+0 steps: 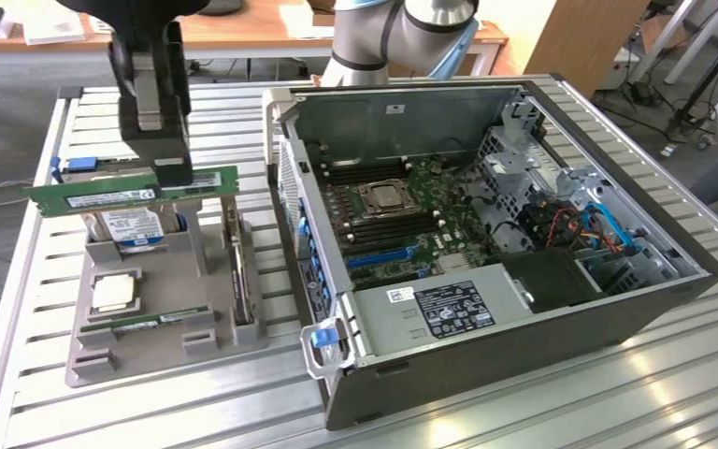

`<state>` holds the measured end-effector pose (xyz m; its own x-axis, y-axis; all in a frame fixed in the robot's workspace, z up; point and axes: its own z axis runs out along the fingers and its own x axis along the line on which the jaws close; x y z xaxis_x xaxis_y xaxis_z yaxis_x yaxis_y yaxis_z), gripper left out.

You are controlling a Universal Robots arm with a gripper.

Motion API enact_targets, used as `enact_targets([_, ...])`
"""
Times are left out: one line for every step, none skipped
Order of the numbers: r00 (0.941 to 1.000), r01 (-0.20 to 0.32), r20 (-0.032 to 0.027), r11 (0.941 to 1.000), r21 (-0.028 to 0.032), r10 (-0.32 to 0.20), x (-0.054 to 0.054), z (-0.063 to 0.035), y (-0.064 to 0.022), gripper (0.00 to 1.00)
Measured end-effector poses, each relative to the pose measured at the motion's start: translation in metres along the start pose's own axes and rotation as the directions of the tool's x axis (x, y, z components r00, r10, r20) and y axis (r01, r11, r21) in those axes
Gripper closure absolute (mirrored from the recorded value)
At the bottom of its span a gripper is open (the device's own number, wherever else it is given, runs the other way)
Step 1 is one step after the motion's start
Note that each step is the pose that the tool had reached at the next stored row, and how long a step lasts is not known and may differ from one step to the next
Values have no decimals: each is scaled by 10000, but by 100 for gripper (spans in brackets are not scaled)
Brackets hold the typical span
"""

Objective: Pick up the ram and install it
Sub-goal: 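Pick up the ram and move it above insertion slot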

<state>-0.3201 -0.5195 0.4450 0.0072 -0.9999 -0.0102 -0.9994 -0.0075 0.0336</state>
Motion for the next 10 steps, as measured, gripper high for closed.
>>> enact_targets([10000, 12, 0, 10000, 0, -12, 0, -1, -26, 88])
enact_targets([10000, 23, 0, 10000, 0, -23, 0, -2, -52, 88])
enact_targets([10000, 33, -1, 10000, -1, -33, 0, -3, -78, 88])
enact_targets([10000, 44, -1, 10000, -1, -44, 1, -4, -106, 88])
enact_targets([10000, 55, -1, 10000, -1, -55, 1, -5, -135, 88])
enact_targets([10000, 67, 0, 10000, -1, -67, 1, -5, -163, 88])
enact_targets([10000, 78, 0, 10000, -1, -78, 1, -6, -192, 88])
enact_targets([10000, 91, 0, 10000, 0, -91, 1, -7, -223, 88])
enact_targets([9999, 102, -1, 9999, -1, -102, 2, -9, -251, 88])
enact_targets([9999, 114, -1, 9999, -1, -114, 2, -10, -280, 88])
